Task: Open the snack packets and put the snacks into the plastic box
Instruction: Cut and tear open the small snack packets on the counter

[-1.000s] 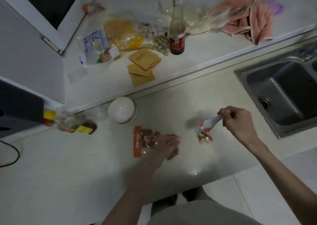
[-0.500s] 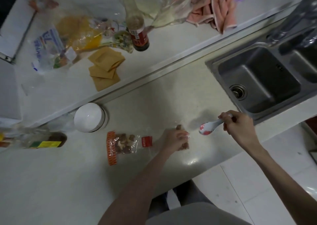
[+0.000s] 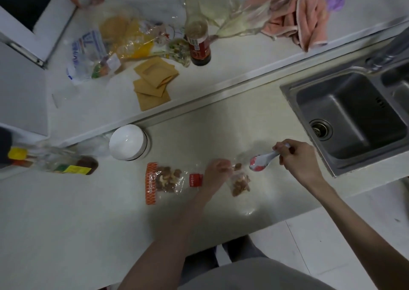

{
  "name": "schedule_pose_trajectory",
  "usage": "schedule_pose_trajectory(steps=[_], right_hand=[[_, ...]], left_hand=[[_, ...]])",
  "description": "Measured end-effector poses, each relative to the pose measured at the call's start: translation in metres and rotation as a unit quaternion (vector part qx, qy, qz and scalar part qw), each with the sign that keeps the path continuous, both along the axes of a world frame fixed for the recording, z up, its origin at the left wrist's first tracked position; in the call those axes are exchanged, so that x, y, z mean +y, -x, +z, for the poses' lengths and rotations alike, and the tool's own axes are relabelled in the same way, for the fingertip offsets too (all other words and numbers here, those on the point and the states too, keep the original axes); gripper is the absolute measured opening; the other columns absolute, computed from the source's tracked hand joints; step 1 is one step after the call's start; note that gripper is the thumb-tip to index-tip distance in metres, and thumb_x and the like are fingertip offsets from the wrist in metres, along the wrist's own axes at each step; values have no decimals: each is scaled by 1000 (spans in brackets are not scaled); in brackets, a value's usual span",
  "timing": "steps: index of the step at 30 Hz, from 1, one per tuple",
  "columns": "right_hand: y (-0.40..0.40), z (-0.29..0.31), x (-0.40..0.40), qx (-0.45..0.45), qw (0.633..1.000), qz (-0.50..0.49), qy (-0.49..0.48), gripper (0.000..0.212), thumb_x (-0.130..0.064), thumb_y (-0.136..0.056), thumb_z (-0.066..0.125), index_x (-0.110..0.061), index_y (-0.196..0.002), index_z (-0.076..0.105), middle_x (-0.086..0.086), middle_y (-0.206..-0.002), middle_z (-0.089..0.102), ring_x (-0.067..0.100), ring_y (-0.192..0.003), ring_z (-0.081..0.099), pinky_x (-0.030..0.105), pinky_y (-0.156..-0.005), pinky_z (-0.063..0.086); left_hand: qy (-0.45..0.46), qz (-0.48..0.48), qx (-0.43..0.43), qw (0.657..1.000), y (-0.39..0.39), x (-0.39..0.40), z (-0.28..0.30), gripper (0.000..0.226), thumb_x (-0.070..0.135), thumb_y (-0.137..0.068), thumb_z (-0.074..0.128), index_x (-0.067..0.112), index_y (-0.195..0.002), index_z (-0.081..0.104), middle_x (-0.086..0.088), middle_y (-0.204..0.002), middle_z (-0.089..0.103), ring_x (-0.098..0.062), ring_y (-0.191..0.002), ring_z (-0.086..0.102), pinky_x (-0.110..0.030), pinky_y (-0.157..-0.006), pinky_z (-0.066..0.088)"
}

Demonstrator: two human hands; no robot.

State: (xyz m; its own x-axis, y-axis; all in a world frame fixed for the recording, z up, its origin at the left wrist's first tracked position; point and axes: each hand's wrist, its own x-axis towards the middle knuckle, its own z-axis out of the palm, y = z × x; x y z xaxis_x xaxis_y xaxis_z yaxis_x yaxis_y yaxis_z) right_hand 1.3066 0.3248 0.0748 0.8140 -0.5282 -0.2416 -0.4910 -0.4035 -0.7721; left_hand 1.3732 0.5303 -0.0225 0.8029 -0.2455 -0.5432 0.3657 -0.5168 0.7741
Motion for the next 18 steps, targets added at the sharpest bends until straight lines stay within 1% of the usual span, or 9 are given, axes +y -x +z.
schedule_pose_trajectory(steps=[2,5,8,10,11,13,14,16,18], right_hand=[[-4,-1,4,-3,1000,13,3,26,-15,-93,50,-18,-74,67,-3,-48,60,3,-42,52,20,-44,36],[-9,-2,10,1,1000,27,2,26,-11,-93,50,-16,-75,68,-6,-46,59,3,-40,52,12,-40,35],[-17,0,19,11,999,43,0,29,-11,-92,51,-15,-71,69,-5,-44,59,4,-38,52,14,-39,36],[-25,2,29,12,998,67,4,31,-9,-92,50,-16,-67,68,-4,-43,60,7,-36,52,18,-40,38],[-29,3,35,10,997,77,-2,32,-6,-91,50,-16,-67,68,-4,-42,60,7,-35,51,18,-39,38],[-39,5,49,11,995,100,-13,30,-2,-90,48,-12,-70,69,-6,-42,60,7,-33,51,18,-38,39],[-45,6,58,14,994,111,-16,29,0,-90,48,-10,-72,69,-6,-42,60,7,-33,52,18,-38,40],[-57,8,79,21,991,129,-27,29,0,-90,47,-7,-74,70,-6,-45,60,4,-35,53,15,-38,42],[-66,9,101,30,989,136,-51,30,-1,-90,47,-7,-73,70,1,-47,62,5,-37,55,12,-38,42]], left_hand=[[5,14,0,1000,0,6,5,20,-4,-78,73,-1,-98,68,-16,-99,69,-18,-88,64,-31,-87,49],[1,27,-16,1000,-1,33,9,21,-11,-82,62,-3,-100,68,-11,-94,67,-1,-74,58,-21,-79,47],[-12,60,-15,998,-8,71,22,29,-16,-83,51,-3,-104,66,-10,-90,65,-6,-63,59,-18,-66,48],[-41,80,-46,995,-16,98,34,28,-14,-84,52,-1,-104,67,-3,-91,66,-2,-68,60,-7,-64,45],[-45,94,-58,993,-20,112,40,25,-11,-85,54,0,-103,67,-1,-89,68,-1,-66,60,-6,-61,44],[-31,141,-53,988,-26,140,55,22,-5,-87,54,2,-104,66,-1,-79,71,-7,-57,61,-14,-49,46],[-32,164,-59,984,-29,153,62,22,-4,-87,54,4,-104,66,0,-79,73,-11,-60,64,-16,-50,48],[-70,179,-116,974,-36,181,75,22,0,-85,58,11,-100,70,3,-88,73,-10,-78,66,-14,-67,49],[-92,183,-170,964,-44,206,84,23,-3,-82,60,14,-94,71,3,-90,72,-8,-81,64,-15,-75,46]])
